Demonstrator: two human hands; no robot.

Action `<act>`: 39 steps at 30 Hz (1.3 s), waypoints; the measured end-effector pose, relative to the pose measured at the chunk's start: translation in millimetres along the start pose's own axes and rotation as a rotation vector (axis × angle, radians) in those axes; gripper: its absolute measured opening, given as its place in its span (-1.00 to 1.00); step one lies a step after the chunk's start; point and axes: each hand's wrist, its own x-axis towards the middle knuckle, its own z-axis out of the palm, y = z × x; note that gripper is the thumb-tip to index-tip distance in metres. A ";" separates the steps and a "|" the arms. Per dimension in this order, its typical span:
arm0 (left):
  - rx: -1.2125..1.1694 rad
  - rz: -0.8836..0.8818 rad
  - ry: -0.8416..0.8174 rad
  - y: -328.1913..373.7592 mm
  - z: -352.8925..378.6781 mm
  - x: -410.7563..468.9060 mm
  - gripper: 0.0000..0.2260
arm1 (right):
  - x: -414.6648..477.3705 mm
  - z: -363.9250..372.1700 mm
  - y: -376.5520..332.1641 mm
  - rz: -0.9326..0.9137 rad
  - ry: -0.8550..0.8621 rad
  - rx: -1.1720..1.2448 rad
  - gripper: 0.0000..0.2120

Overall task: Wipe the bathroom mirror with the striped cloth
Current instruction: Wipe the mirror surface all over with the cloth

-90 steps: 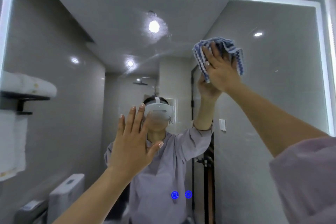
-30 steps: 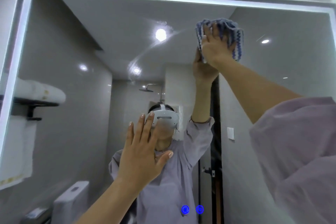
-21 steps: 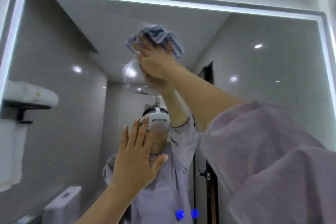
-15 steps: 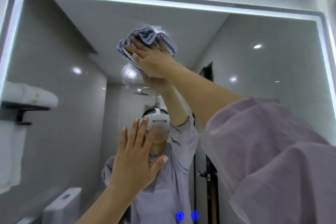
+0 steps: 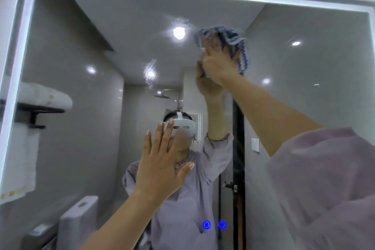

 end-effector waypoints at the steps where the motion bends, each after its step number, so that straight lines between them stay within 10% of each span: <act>1: 0.000 0.002 0.002 0.4 -0.5 0.1 -0.26 | -10.4 8.2 -14.6 -0.077 0.007 0.019 -0.51; 10: 0.055 -0.004 -0.009 0.4 -5.0 1.6 -0.25 | -78.9 64.6 -84.0 -0.615 -0.294 -0.096 -0.56; 28: -0.034 -0.011 -0.023 1.1 -3.9 -0.9 -0.25 | -117.0 5.1 140.4 0.254 0.023 -0.074 -0.49; 39: -0.075 0.009 0.025 1.0 -3.7 -0.6 -0.24 | -230.8 67.0 43.5 -0.142 -0.131 0.006 -0.47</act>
